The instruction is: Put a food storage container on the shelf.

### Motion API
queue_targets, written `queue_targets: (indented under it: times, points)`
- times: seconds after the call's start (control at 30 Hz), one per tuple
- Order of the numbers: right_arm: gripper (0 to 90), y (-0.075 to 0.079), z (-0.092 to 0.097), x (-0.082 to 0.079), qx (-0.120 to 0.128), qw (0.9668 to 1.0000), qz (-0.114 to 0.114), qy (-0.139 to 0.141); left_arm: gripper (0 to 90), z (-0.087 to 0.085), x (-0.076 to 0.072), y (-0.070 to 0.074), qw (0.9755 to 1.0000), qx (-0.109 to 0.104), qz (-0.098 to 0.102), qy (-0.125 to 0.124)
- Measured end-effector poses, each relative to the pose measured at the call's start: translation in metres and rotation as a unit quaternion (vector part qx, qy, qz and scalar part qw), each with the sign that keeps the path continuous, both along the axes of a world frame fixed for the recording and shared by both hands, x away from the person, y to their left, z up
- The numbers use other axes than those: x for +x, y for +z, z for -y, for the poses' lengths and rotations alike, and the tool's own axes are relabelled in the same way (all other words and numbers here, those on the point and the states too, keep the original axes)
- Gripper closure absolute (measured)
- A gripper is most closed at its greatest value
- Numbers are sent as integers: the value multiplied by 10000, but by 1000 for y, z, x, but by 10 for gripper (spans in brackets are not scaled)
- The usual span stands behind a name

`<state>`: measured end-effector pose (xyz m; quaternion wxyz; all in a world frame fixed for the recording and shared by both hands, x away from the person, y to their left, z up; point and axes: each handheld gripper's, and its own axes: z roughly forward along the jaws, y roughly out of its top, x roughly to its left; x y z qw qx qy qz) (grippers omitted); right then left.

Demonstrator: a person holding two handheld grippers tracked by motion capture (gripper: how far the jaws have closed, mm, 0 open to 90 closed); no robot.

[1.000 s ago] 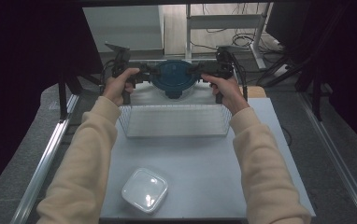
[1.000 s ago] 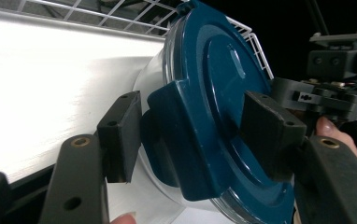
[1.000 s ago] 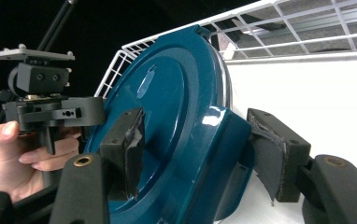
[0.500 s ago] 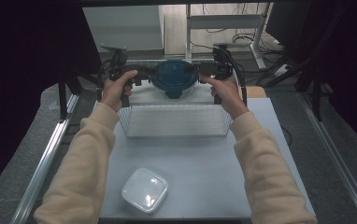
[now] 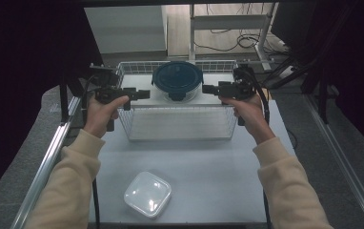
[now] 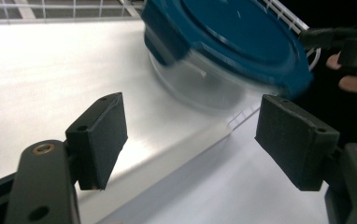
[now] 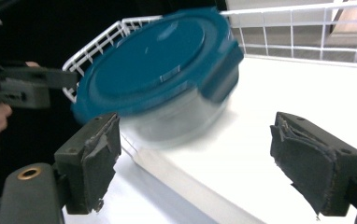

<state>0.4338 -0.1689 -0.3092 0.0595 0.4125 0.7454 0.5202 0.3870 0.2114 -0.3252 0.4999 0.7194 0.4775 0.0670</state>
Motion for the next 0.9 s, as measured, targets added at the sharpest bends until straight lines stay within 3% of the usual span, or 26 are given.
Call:
queue_targets:
  times: [0.17, 0.33, 0.5, 0.63, 0.9]
  points:
    - [209, -13, 16, -28, -243, 9991, 334, 25, 234, 2, -27, -13, 9994, 251, 224, 3]
    - [228, -32, 30, -49, -399, 9984, 401, 28, 242, 4, -54, -32, 9978, 583, 323, 49]
    - [234, -62, 42, -76, -425, 9988, 202, 96, 244, -4, -90, -55, 9983, 502, 251, -137]
    - [234, -82, 49, -92, -437, 9989, 53, 185, 241, -10, -110, -74, 9981, 579, 185, -29]
    - [241, -110, 46, -112, -806, 9963, -18, 291, 241, -16, -127, -97, 9977, 680, -31, 49]
